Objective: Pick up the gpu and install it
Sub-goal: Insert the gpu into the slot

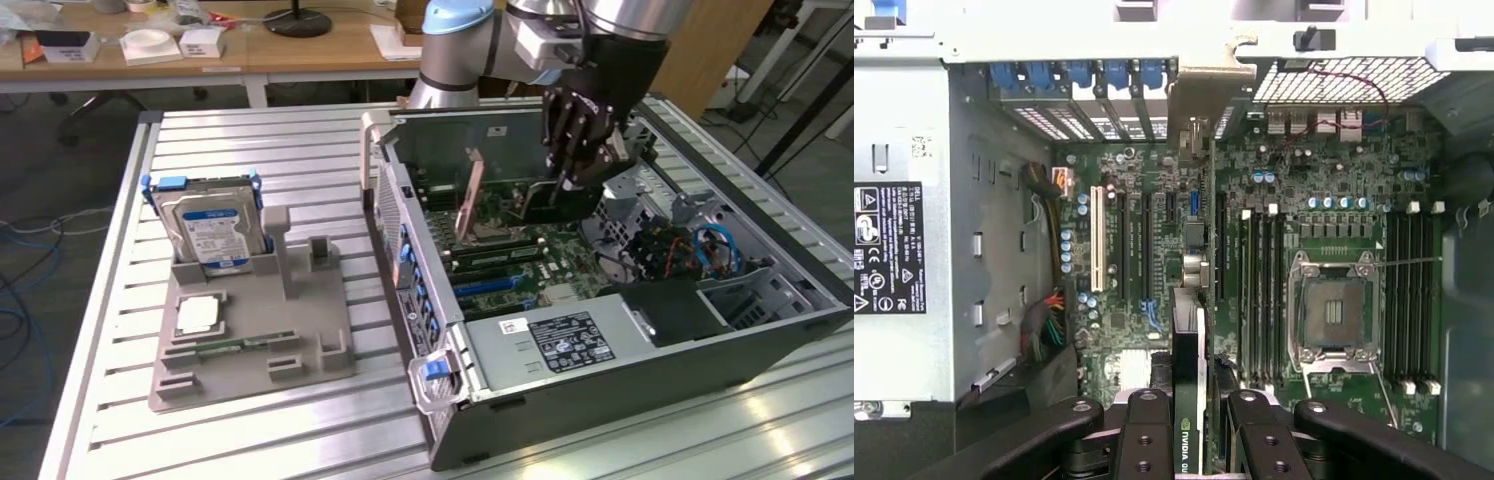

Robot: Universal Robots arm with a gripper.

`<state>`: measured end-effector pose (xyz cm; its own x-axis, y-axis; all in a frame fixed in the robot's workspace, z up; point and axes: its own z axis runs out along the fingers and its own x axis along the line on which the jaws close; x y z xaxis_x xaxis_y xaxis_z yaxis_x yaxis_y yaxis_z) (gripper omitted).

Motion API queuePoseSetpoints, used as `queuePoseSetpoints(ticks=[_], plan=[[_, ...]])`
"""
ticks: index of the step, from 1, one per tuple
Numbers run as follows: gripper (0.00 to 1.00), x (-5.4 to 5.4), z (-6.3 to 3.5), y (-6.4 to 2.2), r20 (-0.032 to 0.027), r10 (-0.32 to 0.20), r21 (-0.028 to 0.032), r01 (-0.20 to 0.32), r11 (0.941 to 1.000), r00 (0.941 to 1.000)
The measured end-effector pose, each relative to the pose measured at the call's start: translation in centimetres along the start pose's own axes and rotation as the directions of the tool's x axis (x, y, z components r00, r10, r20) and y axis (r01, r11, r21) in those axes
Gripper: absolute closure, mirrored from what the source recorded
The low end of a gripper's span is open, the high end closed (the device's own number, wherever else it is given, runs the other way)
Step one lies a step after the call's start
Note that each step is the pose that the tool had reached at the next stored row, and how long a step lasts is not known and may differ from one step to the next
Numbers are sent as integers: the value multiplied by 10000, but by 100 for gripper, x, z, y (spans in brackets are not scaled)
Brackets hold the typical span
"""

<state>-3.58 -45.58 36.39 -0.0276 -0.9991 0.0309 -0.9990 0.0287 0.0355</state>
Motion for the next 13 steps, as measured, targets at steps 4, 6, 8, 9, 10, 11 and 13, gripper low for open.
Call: queuePoseSetpoints(ticks=[4,6,8,9,10,11,13], plan=[[74,-5,51,-2,-43,2,3,-2,10000,10000],[74,-7,78,-3,-65,2,4,-2,10000,10000],[74,-8,103,-4,-91,4,4,-3,10000,10000],[74,-8,116,-4,-102,4,4,-4,10000,9999],[74,-9,127,-4,-114,4,5,-4,10000,9999],[74,-10,139,-5,-122,5,5,-5,10000,9999],[74,-11,156,-5,-127,5,6,-5,10000,9999]])
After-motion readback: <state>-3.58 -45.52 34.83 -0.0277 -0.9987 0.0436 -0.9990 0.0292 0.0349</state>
